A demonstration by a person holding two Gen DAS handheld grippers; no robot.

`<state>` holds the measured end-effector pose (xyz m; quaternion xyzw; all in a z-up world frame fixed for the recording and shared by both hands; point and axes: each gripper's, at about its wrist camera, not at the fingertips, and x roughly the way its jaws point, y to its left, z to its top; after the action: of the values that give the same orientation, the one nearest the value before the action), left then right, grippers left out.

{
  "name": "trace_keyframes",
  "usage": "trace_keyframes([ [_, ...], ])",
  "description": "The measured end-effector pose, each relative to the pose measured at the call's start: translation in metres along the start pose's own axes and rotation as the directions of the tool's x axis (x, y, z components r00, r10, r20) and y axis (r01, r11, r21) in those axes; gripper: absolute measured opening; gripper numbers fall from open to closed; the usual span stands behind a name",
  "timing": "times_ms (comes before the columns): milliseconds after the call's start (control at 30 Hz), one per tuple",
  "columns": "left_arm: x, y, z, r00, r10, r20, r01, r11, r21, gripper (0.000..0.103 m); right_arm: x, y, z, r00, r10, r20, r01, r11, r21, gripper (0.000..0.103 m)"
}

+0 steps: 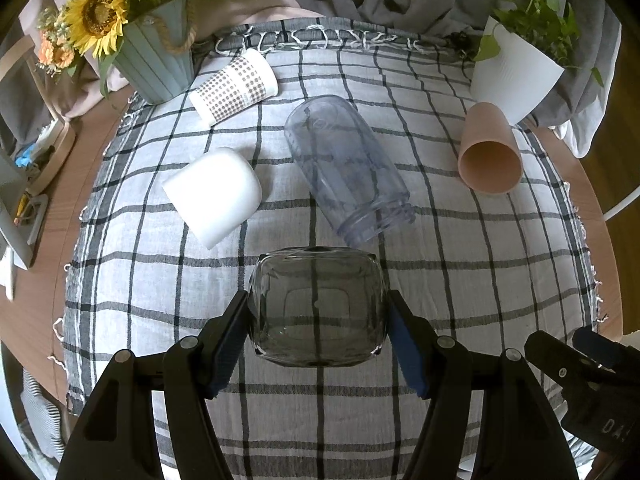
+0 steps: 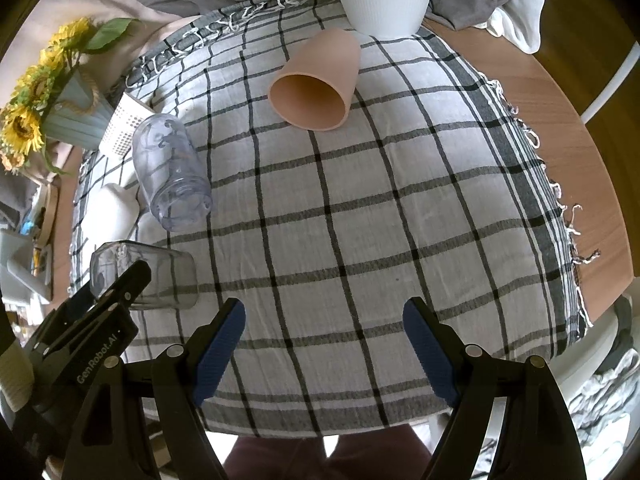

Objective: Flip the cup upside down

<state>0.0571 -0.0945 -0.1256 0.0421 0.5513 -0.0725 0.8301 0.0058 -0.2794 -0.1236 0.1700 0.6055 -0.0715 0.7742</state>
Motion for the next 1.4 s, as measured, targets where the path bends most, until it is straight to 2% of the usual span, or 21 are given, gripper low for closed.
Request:
trace_keyframes([
  [67, -0.003, 0.000, -0.001, 1.000, -0.008, 0.006, 0.008, 1.000, -0.004, 0.081, -0.001, 0.001, -0.001, 1.000, -0.004, 0.005, 0.004, 1.000, -0.005, 0.081],
  [267, -0.028, 0.001, -0.008, 0.998, 0.012, 0.061, -0.011, 1.000, -0.014, 0.091, -0.013, 0.000, -0.003, 0.999, -0.026, 0.041, 0.026, 1.000, -0.010, 0.082],
  [433, -0.054, 0.010, -0.016, 0.992, 0.048, 0.115, -0.044, 0.998, -0.043, 0.095, -0.033, -0.003, -0.008, 0.995, -0.027, 0.095, 0.027, 1.000, 0.002, 0.085],
  [567, -0.075, 0.021, -0.026, 0.983, 0.089, 0.159, -0.079, 0.995, -0.069, 0.096, -0.057, 0.000, -0.016, 0.985, -0.009, 0.175, 0.011, 1.000, -0.011, 0.091],
  [667, -0.089, 0.029, -0.033, 0.977, 0.120, 0.178, -0.104, 0.990, -0.096, 0.098, -0.073, 0.007, -0.022, 0.972, 0.010, 0.234, -0.001, 0.999, -0.038, 0.092],
  [1033, -0.122, 0.052, -0.056, 0.951, 0.209, 0.227, -0.184, 0.975, -0.126, 0.101, -0.108, 0.043, -0.046, 0.925, 0.084, 0.370, -0.019, 0.984, -0.175, 0.099],
  [1133, -0.128, 0.054, -0.061, 0.944, 0.219, 0.246, -0.196, 0.974, -0.113, 0.103, -0.114, 0.050, -0.055, 0.912, 0.087, 0.400, -0.006, 0.980, -0.201, 0.100],
  [1233, -0.132, 0.057, -0.066, 0.945, 0.207, 0.251, -0.186, 0.977, -0.106, 0.103, -0.118, 0.054, -0.066, 0.903, 0.079, 0.422, 0.010, 0.979, -0.204, 0.100],
  [1400, -0.141, 0.064, -0.073, 0.950, 0.177, 0.257, -0.153, 0.982, -0.110, 0.103, -0.121, 0.059, -0.079, 0.909, 0.074, 0.410, 0.008, 0.981, -0.196, 0.100],
])
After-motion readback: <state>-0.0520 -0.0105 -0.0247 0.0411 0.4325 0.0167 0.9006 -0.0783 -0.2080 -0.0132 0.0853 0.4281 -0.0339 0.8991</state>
